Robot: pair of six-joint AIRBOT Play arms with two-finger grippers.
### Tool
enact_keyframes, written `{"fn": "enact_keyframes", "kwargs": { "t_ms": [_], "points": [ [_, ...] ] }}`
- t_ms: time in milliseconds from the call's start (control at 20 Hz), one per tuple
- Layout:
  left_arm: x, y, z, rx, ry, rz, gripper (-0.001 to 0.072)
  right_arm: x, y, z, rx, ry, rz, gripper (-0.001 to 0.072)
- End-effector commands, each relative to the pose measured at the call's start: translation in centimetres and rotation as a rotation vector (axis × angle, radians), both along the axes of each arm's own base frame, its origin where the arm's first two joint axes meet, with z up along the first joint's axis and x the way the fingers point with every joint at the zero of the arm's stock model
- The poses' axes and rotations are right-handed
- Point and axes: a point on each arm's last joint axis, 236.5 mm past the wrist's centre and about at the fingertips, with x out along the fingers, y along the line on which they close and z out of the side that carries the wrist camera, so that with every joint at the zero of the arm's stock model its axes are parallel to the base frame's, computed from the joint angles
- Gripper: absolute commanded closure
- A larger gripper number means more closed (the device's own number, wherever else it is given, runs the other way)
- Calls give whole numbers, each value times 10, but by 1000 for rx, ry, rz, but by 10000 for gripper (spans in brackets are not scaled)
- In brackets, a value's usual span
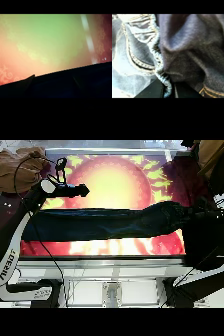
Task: Fold the clothes and pants, and hang the long-sleeved shirts on hangers.
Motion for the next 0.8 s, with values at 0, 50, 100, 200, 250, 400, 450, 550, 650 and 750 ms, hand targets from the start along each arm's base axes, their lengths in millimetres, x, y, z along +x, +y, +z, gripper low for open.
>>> {"fn": "enact_keyframes", "kwargs": {
  "t_ms": [0, 50, 100, 200, 250, 400, 450, 550, 650, 750],
  "points": [
    [-5, -8, -3, 1, 11, -21, 313, -14, 15, 21, 66, 18, 83, 671],
    [-9, -17, -4, 2, 17, -41, 539, -19, 19, 33, 82, 20, 116, 671],
    [-13, -27, -5, 2, 18, -61, 684, -22, 23, 49, 100, 5, 143, 671],
    [-25, -60, -11, -30, 45, -115, 692, -14, 31, 91, 126, -87, 164, 671],
    [-34, -81, -17, -62, 73, -144, 692, -6, 37, 117, 143, -159, 160, 671],
    [-68, -157, -47, -174, 188, -240, 692, 11, 63, 190, 156, -369, 158, 672],
    [-79, -183, -57, -195, 197, -285, 692, 10, 75, 201, 138, -384, 176, 672],
    [-101, -230, -74, -268, 228, -339, 692, 2, 104, 206, 79, -355, 247, 672],
    [-123, -260, -95, -315, 290, -368, 692, -5, 133, 200, 29, -299, 319, 672],
    [-140, -278, -119, -305, 343, -395, 692, -11, 173, 202, 33, -300, 423, 672]
  ]
}}
